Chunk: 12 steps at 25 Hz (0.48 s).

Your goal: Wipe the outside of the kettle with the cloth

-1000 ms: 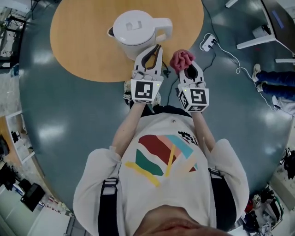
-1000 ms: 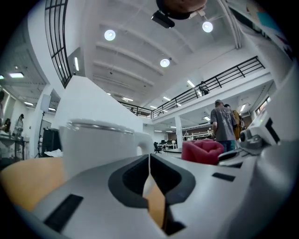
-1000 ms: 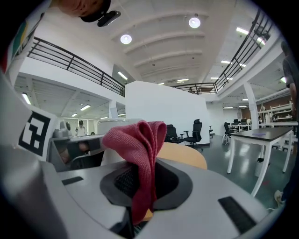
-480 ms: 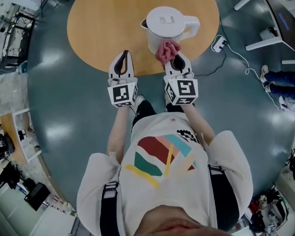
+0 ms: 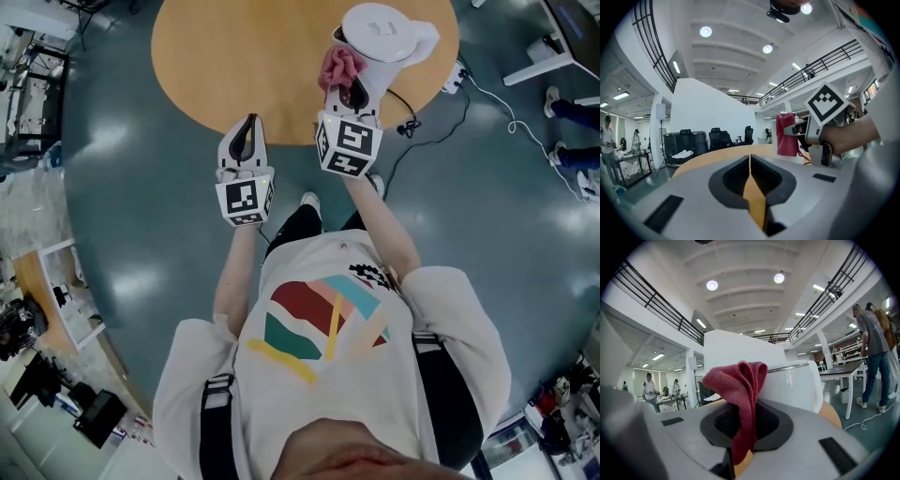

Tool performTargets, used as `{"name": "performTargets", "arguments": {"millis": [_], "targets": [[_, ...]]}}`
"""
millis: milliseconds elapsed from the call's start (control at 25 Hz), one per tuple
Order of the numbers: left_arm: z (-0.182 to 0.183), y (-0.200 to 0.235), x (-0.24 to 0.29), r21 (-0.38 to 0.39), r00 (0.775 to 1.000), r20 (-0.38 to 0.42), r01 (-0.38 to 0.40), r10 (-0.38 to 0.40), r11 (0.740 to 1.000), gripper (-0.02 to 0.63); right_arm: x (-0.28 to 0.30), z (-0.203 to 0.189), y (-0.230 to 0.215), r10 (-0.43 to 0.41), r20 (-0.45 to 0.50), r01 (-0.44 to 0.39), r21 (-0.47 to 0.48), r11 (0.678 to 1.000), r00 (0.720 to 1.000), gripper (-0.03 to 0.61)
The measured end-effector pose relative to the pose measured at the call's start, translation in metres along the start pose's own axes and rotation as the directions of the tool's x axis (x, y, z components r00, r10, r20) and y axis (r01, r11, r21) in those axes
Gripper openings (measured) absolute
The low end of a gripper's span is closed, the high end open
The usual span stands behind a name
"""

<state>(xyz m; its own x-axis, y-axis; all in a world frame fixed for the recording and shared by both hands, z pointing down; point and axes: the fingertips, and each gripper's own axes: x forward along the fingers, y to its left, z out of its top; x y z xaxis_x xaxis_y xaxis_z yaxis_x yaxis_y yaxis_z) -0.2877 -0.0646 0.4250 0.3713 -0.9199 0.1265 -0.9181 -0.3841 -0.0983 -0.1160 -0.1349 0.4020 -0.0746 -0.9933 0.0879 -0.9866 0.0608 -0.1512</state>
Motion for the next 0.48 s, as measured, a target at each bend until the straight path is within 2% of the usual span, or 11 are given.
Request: {"name": "performTargets", "arguments": {"millis": [200,480], "targets": [[-0.008,0.008,-0.003,0.01,1.0,-0.014,0.027,-0.027,1.0,0.051,0.007,-0.004,-0.005,-0.058,-0.007,0.058,-0.017,0.998,0.998,0.047],[-0.001,-0.033,0.015,0.016,0.998,-0.011,0.067,-0.066,0.998,0.051,-0.008,0.003,-0.019,-0.002,-0.009,0.002,-0.077,0.997,1.0,0.048]]}}
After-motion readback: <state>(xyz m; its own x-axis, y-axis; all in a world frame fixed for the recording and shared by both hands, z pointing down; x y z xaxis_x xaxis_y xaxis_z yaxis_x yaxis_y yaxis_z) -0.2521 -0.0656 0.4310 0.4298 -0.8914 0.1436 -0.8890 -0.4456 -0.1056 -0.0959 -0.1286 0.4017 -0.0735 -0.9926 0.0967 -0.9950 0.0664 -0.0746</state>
